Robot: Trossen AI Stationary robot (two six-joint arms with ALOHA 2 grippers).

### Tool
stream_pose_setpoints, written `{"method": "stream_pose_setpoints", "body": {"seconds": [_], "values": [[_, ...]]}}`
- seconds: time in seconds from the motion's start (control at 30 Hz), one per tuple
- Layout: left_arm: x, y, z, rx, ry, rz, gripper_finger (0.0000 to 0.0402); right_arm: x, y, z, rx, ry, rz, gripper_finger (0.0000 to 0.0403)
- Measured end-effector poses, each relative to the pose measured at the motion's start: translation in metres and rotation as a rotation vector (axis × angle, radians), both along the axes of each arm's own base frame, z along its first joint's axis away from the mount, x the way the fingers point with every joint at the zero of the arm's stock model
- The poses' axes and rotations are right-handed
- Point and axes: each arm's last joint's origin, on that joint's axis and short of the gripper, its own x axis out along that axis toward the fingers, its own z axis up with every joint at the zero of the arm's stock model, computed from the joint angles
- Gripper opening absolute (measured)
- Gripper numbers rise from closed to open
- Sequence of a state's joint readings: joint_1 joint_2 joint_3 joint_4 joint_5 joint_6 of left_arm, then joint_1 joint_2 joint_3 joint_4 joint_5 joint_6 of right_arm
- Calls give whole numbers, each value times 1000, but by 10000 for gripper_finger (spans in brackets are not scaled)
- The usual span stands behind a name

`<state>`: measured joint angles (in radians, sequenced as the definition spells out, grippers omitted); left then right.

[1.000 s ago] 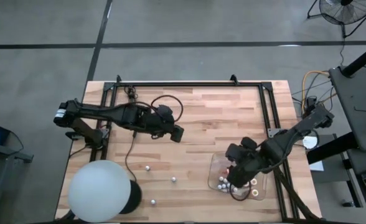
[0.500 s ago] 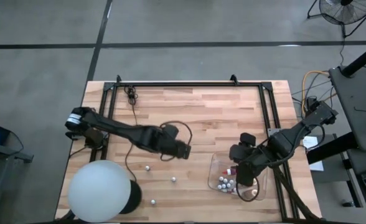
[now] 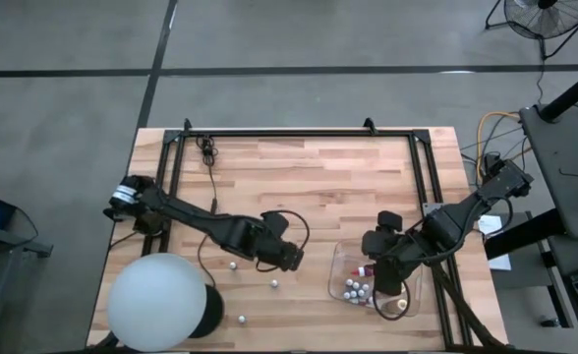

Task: Pick & Place food coloring
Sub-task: Put the red food color into the transparent bin

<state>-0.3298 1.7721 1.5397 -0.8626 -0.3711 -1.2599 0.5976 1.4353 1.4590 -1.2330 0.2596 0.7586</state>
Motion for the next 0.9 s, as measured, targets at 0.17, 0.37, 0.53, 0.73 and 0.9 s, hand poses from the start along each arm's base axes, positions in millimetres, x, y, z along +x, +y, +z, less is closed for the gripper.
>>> {"method": "stream_pose_setpoints", "body": {"seconds": [0.17, 0.37, 0.53, 0.73, 0.9], "values": [[3, 15, -2, 31, 109, -341, 284, 1, 1, 1, 13, -16, 0, 238], [4, 38, -4, 96, 189, -711, 284, 6, 4, 3, 49, -69, -6, 242], [6, 60, -5, 168, 202, -976, 284, 12, 8, 7, 95, -137, -6, 238], [8, 85, -13, 159, 121, -1179, 284, 18, 12, 11, 143, -213, -2, 242], [2, 98, -39, 108, 21, -1319, 284, 19, 12, 12, 143, -221, 1, 244]]}}
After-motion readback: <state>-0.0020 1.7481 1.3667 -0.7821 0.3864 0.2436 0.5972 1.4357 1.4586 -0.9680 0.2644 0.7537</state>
